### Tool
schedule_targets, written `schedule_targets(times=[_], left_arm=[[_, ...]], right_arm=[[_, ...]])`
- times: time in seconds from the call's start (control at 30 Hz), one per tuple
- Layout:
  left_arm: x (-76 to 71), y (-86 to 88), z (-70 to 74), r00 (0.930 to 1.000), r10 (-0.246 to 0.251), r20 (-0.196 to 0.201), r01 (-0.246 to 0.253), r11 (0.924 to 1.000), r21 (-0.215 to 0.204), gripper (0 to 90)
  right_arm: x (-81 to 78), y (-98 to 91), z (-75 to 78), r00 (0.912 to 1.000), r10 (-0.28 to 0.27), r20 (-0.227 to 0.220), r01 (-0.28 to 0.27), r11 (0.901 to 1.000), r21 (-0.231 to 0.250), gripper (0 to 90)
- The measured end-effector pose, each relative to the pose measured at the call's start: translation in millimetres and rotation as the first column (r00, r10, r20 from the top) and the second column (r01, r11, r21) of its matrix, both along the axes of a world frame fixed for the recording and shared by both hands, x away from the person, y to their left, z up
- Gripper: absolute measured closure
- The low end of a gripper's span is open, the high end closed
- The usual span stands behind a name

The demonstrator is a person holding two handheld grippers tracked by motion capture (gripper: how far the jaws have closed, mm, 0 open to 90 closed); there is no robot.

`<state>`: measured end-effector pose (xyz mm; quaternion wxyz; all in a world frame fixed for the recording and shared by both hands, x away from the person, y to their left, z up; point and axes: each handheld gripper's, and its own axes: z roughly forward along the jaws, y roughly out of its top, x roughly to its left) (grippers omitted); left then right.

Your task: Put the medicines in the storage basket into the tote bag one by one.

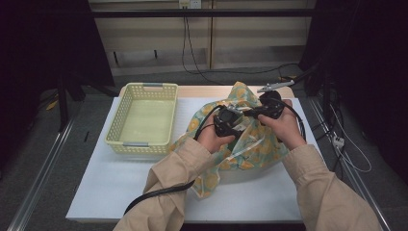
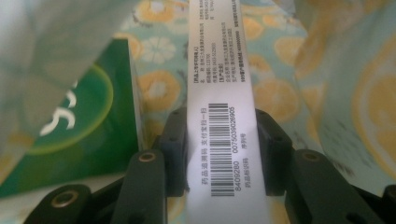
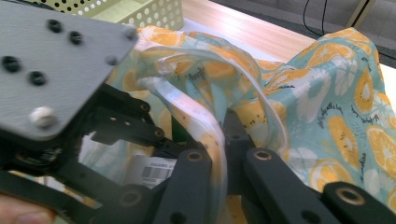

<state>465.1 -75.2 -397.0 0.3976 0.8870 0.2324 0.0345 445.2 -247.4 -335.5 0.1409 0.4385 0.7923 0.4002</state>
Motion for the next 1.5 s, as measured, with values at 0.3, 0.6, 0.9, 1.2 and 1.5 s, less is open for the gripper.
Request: schedule_targets(times=[0.3, 0.6, 0.9, 1.2, 1.5], left_arm=[[0.4, 1.3, -4.9, 0.9999, 0.004, -0.010, -0.004, 0.9990, -0.045, 37.4], [-17.5, 34.1, 8.8, 0.9998, 0.000, 0.019, -0.001, 1.0000, 0.003, 15.6], [-44.5, 81.3, 12.1, 0.9988, 0.034, 0.035, -0.036, 0.9981, 0.049, 14.2], [-62.6, 107.7, -10.0, 0.9960, 0.088, 0.016, -0.089, 0.9931, 0.076, 14.3], [-72.7, 125.4, -26.9, 0.9919, 0.127, 0.004, -0.126, 0.9872, 0.097, 14.0]], right_arm=[[-1.0, -3.3, -3.9, 1.0000, -0.003, -0.003, 0.003, 1.0000, 0.006, 90.0], [-2.3, -0.4, -11.2, 0.9999, 0.002, -0.011, -0.002, 1.0000, 0.004, 90.0], [-5.5, 4.3, -13.2, 0.9999, 0.010, -0.011, -0.010, 0.9999, 0.004, 89.9], [-7.6, 5.0, -15.8, 0.9998, 0.013, -0.016, -0.013, 0.9999, 0.005, 89.9], [-8.3, 4.1, -16.7, 0.9997, 0.011, -0.020, -0.011, 0.9999, 0.006, 90.0]])
